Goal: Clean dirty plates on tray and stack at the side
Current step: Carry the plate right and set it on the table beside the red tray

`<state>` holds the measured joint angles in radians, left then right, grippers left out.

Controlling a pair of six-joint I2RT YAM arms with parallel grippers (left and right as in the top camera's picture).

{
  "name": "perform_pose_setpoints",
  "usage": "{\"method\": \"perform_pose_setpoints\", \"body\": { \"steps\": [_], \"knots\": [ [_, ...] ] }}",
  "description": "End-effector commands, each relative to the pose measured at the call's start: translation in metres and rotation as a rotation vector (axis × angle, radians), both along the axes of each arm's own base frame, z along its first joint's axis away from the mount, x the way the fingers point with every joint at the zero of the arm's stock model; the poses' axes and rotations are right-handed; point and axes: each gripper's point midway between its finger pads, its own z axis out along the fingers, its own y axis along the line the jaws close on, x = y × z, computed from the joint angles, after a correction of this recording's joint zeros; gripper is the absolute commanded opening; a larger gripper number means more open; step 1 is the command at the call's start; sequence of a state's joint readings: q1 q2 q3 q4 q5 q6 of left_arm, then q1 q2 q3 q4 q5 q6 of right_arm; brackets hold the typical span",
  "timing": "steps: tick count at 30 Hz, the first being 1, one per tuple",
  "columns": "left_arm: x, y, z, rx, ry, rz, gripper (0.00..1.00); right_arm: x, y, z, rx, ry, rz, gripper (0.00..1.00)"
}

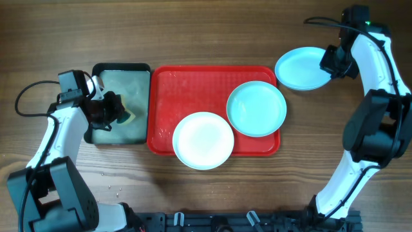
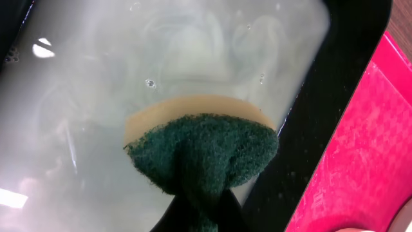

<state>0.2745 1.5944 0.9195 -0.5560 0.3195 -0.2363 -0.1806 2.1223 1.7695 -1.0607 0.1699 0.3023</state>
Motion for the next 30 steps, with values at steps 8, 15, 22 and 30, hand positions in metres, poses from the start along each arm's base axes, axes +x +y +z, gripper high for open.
{"method": "perform_pose_setpoints", "body": {
  "steps": [8, 15, 22, 30],
  "knots": [
    [-0.002, -0.002, -0.004, 0.007, 0.005, -0.022, 0.07, -0.011, -0.019, -0.002, -0.027, 0.026, -0.051, 0.04],
    [-0.002, -0.002, -0.004, 0.007, 0.005, -0.022, 0.07, -0.012, -0.019, -0.002, -0.026, 0.030, -0.052, 0.04],
    [-0.002, -0.002, -0.004, 0.007, 0.005, -0.022, 0.07, -0.018, -0.018, -0.023, -0.025, 0.040, -0.051, 0.04],
    [-0.002, -0.002, -0.004, 0.008, 0.005, -0.022, 0.07, -0.033, -0.017, -0.059, -0.031, 0.061, -0.041, 0.04]
  ]
}}
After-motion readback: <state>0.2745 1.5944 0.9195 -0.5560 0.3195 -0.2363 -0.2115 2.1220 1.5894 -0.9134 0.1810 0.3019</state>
